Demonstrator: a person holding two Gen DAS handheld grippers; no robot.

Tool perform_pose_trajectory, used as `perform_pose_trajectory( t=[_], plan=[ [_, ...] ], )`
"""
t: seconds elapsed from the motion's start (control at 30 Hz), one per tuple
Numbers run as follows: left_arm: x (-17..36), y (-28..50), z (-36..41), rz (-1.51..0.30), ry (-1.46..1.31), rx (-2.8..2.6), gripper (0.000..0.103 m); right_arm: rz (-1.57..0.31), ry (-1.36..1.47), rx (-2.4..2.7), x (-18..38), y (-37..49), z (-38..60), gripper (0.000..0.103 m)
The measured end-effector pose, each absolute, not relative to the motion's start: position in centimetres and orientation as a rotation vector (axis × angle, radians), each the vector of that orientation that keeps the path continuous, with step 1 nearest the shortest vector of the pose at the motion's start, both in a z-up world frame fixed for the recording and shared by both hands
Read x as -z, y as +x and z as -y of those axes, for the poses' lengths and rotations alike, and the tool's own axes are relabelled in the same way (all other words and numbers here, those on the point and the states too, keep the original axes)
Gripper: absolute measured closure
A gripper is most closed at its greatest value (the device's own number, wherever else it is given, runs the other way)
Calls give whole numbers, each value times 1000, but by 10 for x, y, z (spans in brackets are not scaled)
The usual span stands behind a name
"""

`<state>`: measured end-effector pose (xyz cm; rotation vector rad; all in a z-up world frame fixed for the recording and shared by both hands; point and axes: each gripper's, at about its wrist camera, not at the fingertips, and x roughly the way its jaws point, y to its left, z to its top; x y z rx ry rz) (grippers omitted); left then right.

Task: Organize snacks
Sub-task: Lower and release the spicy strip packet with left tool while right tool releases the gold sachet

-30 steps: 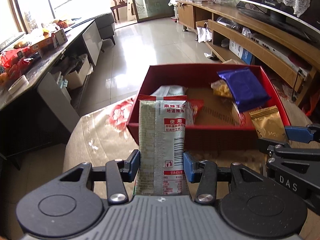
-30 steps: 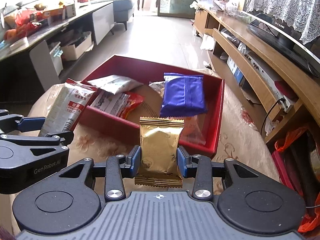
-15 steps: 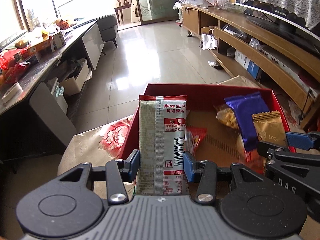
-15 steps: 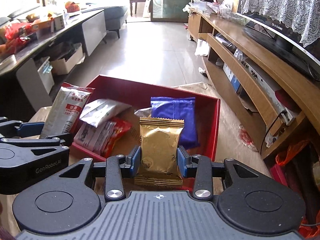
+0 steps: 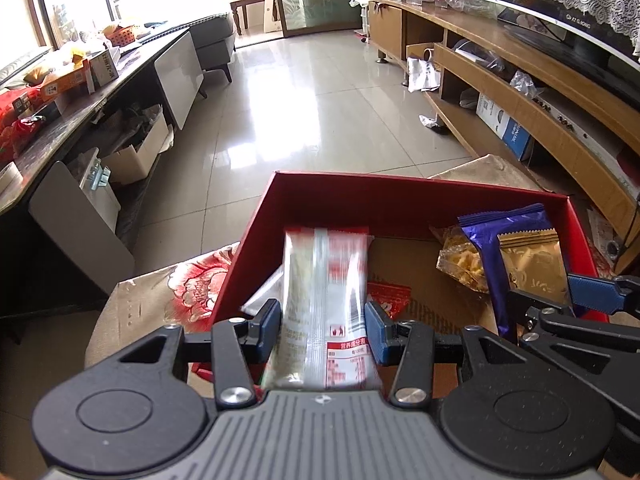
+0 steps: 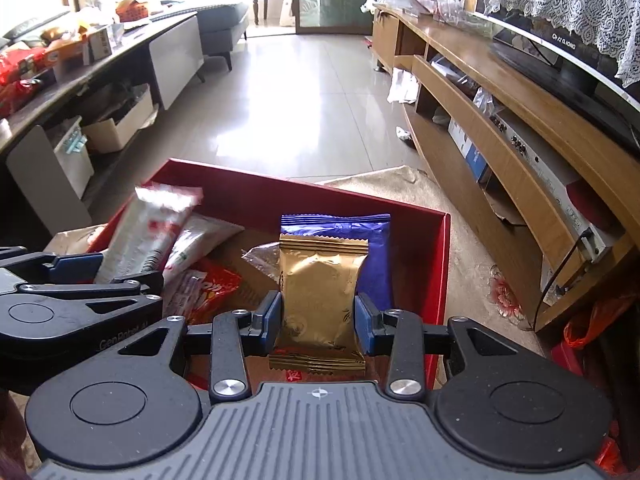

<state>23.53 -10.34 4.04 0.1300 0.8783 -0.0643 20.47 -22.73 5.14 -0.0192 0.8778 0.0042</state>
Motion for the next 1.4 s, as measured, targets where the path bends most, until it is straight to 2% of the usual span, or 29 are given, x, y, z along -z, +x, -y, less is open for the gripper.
perform_pose_trajectory(
  t=[0.37,0.8,1.4],
  plan=[
    [-33,244,101,-895,119,47,60,-860,-56,-14,-47,215,220,55],
    [-38,246,91,-906,71,36,60,-839,-27,-43,-54,215,220,40],
    [-57,220,92,-900,20,104,59,-812,17,-16,-71,190,233,37]
  ],
)
